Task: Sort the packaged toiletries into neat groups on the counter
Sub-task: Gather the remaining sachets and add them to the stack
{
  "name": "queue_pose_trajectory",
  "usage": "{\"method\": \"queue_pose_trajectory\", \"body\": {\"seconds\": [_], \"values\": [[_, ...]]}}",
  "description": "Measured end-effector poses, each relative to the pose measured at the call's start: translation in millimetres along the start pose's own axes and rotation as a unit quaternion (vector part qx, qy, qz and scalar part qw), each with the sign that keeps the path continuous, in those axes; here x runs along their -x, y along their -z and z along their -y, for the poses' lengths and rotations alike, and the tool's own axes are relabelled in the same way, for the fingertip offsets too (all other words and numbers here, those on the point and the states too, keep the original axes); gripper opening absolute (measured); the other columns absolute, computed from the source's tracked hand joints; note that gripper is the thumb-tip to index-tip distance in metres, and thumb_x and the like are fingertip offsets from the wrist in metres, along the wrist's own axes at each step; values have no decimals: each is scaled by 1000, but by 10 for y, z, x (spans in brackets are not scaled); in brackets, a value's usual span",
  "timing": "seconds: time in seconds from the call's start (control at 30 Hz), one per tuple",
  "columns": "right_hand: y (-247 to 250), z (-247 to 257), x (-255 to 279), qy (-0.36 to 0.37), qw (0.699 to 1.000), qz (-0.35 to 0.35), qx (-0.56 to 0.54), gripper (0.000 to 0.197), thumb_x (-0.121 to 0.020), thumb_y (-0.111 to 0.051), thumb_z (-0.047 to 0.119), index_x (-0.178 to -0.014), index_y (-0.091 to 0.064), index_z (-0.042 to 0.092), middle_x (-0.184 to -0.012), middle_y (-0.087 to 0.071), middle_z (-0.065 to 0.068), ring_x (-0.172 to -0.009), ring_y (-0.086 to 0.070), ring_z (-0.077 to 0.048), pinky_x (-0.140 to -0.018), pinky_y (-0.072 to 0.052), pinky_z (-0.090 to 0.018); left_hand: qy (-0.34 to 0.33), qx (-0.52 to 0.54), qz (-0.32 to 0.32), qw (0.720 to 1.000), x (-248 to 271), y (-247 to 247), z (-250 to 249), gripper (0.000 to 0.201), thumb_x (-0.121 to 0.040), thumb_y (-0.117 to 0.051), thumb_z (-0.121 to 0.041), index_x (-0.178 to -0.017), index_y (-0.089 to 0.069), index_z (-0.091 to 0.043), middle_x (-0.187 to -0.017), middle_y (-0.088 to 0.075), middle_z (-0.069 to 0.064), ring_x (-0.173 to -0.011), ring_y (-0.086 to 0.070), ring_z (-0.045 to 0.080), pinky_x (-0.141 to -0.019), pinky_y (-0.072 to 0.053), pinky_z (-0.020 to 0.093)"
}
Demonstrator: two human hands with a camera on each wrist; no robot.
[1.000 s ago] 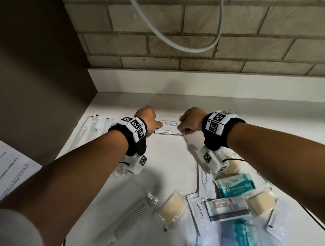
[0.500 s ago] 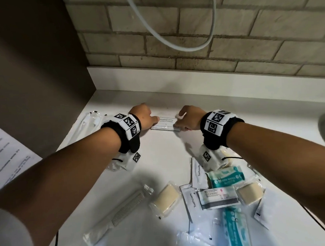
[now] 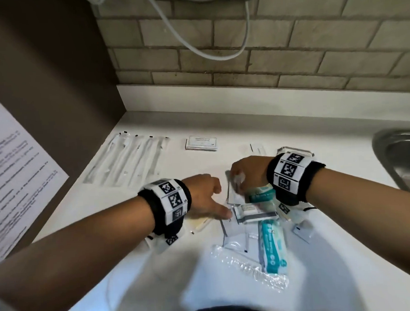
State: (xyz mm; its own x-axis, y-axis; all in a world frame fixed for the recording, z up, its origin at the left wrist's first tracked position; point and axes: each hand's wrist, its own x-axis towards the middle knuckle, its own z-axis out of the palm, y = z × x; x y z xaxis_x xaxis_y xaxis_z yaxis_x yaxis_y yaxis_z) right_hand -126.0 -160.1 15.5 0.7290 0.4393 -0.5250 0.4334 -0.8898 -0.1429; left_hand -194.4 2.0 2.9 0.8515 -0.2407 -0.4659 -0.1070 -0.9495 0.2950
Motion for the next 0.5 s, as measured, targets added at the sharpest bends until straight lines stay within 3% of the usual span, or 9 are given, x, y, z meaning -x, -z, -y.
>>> {"method": "queue_pose_trajectory", "body": {"seconds": [0.07, 0.17, 0.23, 0.4, 0.5], "values": [[-47, 36, 56, 6, 1000, -17, 16, 29, -82, -65, 24, -110, -63, 15, -108, -68, -2, -94, -61, -20, -75, -50, -26, 3, -27, -4, 1000, 14, -105, -56, 91, -60, -69, -76, -131, -47, -23, -127, -49, -2, -112, -53, 19, -93, -47, 35], [-85, 69, 102, 1, 999, -51, 5, 52, -78, -72, 23, -127, -54, 17, -120, -63, -3, -108, -59, -24, -91, -51, -37, 9, -52, -36, 998, 59, -174, -136, 91, -62, -71, -72, -132, -47, -19, -127, -49, 2, -112, -53, 22, -90, -48, 34], [-105, 67, 109, 4, 997, -71, -5, 62, -76, -74, 20, -133, -50, 19, -125, -60, -3, -113, -57, -24, -95, -50, -41, 16, -44, -42, 998, 67, -187, -184, 81, -66, -74, -65, -128, -51, -18, -123, -50, 3, -109, -54, 22, -88, -48, 33], [-119, -4, 201, 44, 986, -152, -53, 34, -84, -61, 11, -118, -56, 14, -115, -62, -8, -101, -58, -25, -82, -49, -32, 17, 42, -63, 997, 58, -246, -219, 58, -68, -81, -44, -112, -55, -16, -111, -56, 3, -99, -55, 22, -85, -50, 33], [-40, -89, 294, 59, 977, -192, -71, 18, -87, -61, 11, -105, -62, 9, -107, -66, -10, -90, -57, -23, -76, -44, -29, 12, 119, -96, 988, 58, -230, -192, 47, -73, -80, -30, -108, -51, -23, -98, -59, 0, -86, -58, 20, -71, -47, 27]]}}
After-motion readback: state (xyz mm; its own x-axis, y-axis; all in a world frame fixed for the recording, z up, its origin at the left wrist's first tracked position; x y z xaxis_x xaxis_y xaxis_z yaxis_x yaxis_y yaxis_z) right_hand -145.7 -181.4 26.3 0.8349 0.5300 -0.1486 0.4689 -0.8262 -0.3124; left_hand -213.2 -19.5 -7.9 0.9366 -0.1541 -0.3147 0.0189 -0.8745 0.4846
